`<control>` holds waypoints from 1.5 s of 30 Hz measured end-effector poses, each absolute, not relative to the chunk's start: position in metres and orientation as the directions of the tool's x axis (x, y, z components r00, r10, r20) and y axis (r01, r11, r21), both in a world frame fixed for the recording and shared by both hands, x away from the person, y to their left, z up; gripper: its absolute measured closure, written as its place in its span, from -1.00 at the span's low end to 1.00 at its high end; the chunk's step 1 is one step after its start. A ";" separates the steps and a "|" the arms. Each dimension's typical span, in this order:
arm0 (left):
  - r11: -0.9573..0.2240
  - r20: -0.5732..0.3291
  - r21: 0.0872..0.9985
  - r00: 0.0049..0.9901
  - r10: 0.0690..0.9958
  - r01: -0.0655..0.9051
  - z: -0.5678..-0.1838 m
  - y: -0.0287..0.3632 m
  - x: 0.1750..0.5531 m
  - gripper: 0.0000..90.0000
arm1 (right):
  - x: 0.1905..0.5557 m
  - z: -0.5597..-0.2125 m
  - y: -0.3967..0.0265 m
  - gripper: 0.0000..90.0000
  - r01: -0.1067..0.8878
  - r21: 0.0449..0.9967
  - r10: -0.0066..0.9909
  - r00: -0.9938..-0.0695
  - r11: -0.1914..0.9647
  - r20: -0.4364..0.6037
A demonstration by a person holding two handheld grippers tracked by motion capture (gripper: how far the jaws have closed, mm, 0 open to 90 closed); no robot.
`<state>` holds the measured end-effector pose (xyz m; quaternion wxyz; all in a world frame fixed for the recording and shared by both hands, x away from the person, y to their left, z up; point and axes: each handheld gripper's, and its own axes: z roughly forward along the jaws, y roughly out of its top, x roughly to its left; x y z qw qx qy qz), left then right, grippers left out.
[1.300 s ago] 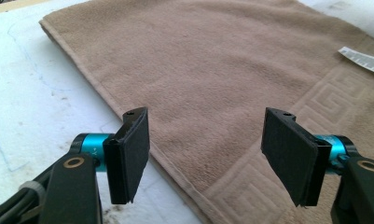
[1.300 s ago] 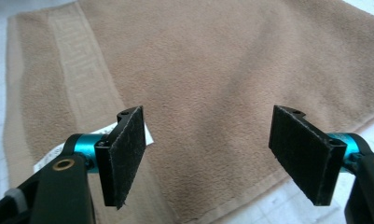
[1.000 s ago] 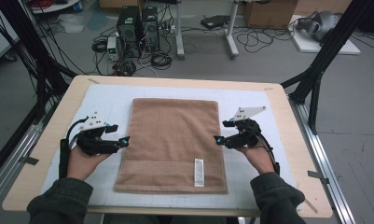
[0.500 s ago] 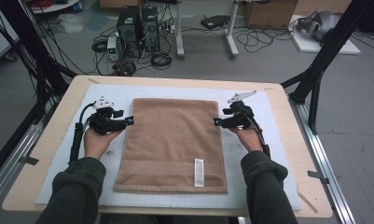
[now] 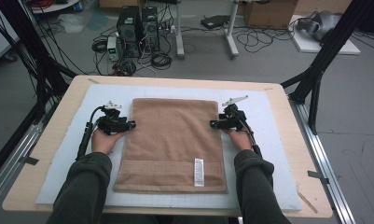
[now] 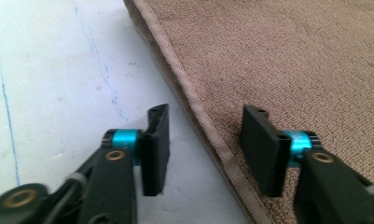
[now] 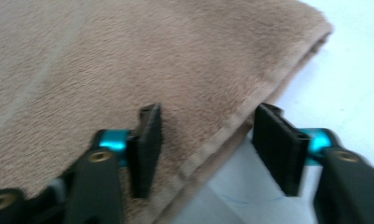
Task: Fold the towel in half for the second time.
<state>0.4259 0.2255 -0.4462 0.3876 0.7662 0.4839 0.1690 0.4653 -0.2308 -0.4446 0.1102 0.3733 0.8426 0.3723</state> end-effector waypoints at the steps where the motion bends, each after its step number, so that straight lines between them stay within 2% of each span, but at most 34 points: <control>1: -0.235 -0.126 0.756 0.487 0.864 0.611 -0.446 0.225 0.426 0.37 | 0.465 -0.444 -0.230 0.36 0.541 0.709 0.691 -0.715 0.453 0.105; 2: -0.238 -0.127 0.757 0.495 0.860 0.609 -0.446 0.224 0.425 0.52 | 0.464 -0.444 -0.228 0.44 0.537 0.709 0.680 -0.725 0.457 0.111; 4: -0.239 -0.141 0.755 0.507 0.851 0.611 -0.446 0.223 0.425 0.68 | 0.463 -0.446 -0.229 0.54 0.543 0.715 0.672 -0.728 0.441 0.138; 5: -0.223 -0.160 0.754 0.502 0.850 0.618 -0.446 0.224 0.426 0.72 | 0.464 -0.446 -0.230 0.56 0.551 0.718 0.674 -0.722 0.426 0.155; 7: -0.213 -0.182 0.748 0.503 0.845 0.629 -0.446 0.226 0.427 0.78 | 0.465 -0.446 -0.230 0.78 0.551 0.716 0.652 -0.737 0.429 0.177; 9: -0.204 -0.188 0.750 0.498 0.846 0.629 -0.446 0.226 0.427 0.86 | 0.465 -0.444 -0.229 0.81 0.548 0.709 0.645 -0.745 0.444 0.172; 13: -0.183 -0.202 0.768 0.503 0.841 0.614 -0.439 0.229 0.424 0.89 | 0.464 -0.438 -0.233 0.83 0.547 0.714 0.646 -0.743 0.437 0.174; 17: -0.152 -0.224 0.803 0.529 0.819 0.576 -0.423 0.236 0.417 0.90 | 0.459 -0.416 -0.237 0.83 0.512 0.744 0.620 -0.766 0.429 0.170; 24: -0.205 -0.200 0.825 0.612 0.766 0.526 -0.399 0.243 0.384 0.89 | 0.430 -0.376 -0.242 0.82 0.475 0.756 0.547 -0.816 0.450 0.187; 28: -0.241 -0.190 0.823 0.648 0.737 0.515 -0.402 0.245 0.353 0.89 | 0.400 -0.379 -0.246 0.81 0.478 0.745 0.517 -0.830 0.465 0.210; 32: -0.247 -0.211 0.811 0.659 0.722 0.530 -0.420 0.249 0.324 0.89 | 0.372 -0.404 -0.247 0.79 0.496 0.715 0.496 -0.835 0.493 0.238; 36: -0.288 -0.211 0.784 0.672 0.709 0.550 -0.434 0.251 0.310 0.89 | 0.362 -0.431 -0.253 0.70 0.534 0.705 0.513 -0.813 0.467 0.276; 38: -0.287 -0.209 0.781 0.665 0.717 0.555 -0.434 0.252 0.308 0.82 | 0.361 -0.433 -0.256 0.46 0.542 0.718 0.524 -0.802 0.437 0.286; 40: -0.293 -0.199 0.781 0.665 0.720 0.551 -0.430 0.254 0.309 0.56 | 0.362 -0.428 -0.258 0.11 0.543 0.714 0.547 -0.794 0.441 0.266; 41: -0.299 -0.191 0.779 0.662 0.725 0.552 -0.428 0.254 0.310 0.42 | 0.363 -0.424 -0.258 0.03 0.540 0.714 0.568 -0.787 0.445 0.241; 43: -0.306 -0.172 0.782 0.660 0.731 0.543 -0.420 0.253 0.312 0.19 | 0.365 -0.416 -0.260 -0.06 0.526 0.730 0.578 -0.786 0.436 0.220; 45: -0.298 -0.162 0.797 0.661 0.733 0.525 -0.412 0.254 0.315 0.14 | 0.366 -0.407 -0.260 -0.09 0.512 0.736 0.592 -0.783 0.443 0.188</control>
